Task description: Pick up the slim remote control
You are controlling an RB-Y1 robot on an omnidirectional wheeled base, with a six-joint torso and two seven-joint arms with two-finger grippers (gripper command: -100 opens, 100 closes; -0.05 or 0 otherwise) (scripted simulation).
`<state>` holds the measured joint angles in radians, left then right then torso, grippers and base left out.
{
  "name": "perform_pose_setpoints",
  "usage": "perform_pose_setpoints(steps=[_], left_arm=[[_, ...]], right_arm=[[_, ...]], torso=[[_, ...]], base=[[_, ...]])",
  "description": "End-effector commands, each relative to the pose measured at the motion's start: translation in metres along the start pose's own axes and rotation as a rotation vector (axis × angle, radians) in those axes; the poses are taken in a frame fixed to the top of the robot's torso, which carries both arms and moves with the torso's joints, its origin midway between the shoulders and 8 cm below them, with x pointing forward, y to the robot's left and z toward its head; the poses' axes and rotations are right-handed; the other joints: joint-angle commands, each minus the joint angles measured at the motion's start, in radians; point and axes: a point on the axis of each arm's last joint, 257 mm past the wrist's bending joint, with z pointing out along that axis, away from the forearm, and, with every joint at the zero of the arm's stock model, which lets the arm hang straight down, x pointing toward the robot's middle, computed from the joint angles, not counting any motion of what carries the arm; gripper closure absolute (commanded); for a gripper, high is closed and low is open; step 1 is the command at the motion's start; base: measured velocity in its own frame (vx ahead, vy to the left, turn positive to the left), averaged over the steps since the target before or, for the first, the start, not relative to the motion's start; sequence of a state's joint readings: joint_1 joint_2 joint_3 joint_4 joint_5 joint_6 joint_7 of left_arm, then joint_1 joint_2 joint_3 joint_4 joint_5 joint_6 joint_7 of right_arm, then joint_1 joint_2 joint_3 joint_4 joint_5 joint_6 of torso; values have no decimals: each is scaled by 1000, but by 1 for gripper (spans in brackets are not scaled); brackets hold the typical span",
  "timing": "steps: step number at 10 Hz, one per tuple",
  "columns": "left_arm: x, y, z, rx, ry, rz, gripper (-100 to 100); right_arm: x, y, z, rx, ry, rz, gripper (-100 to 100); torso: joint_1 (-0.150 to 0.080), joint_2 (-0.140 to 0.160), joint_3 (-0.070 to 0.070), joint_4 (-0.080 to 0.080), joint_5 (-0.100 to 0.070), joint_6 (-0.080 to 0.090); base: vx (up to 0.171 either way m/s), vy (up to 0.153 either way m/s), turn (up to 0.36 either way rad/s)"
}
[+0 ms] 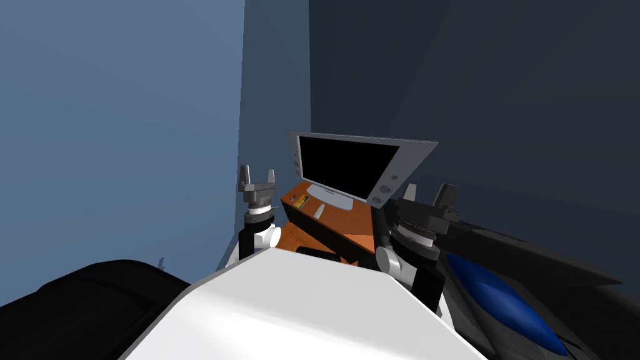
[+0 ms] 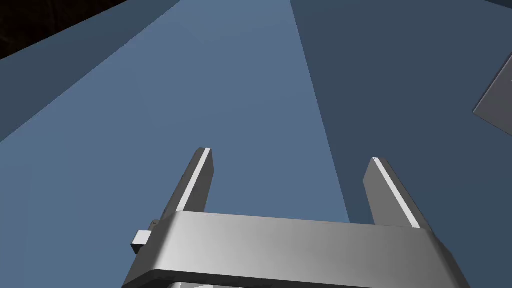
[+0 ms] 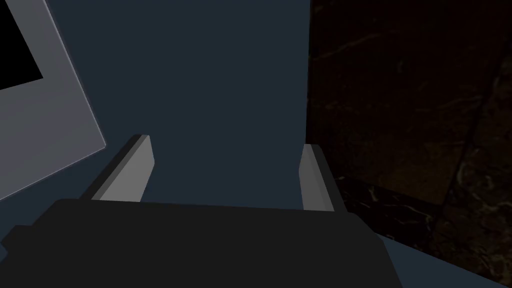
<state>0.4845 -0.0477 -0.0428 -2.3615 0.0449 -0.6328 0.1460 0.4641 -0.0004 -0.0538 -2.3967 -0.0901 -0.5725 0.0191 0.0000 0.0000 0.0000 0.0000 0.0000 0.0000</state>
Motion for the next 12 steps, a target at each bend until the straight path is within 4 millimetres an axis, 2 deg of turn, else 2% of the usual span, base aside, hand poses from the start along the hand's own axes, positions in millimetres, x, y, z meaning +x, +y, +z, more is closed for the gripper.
perform_pose_setpoints(steps=[1,5,8,9,11,12], left_arm=[[4,6,-3,-23,41,35,-100],[17,39,-22,-130,189,217,-100],[23,80,-52,-239,331,398,-100],[24,80,-52,-237,336,415,-100],[25,113,-82,-315,449,546,-100],[25,113,-82,-311,456,564,-100]], right_arm=[[0,0,0,0,0,0,0],[0,0,0,0,0,0,0],[0,0,0,0,0,0,0],[0,0,0,0,0,0,0],[0,0,0,0,0,0,0],[0,0,0,0,0,0,0]], torso=[[0,0,0,0,0,0],[-1,6,3,1,0,0],[-1,7,4,2,0,0],[-1,7,4,2,0,0],[0,4,3,1,0,0],[0,5,3,1,0,0]], base=[[-32,-8,-29],[-81,-23,-78],[-98,-25,-171],[-73,-7,-47],[-59,-14,-226],[-63,-11,-64]])
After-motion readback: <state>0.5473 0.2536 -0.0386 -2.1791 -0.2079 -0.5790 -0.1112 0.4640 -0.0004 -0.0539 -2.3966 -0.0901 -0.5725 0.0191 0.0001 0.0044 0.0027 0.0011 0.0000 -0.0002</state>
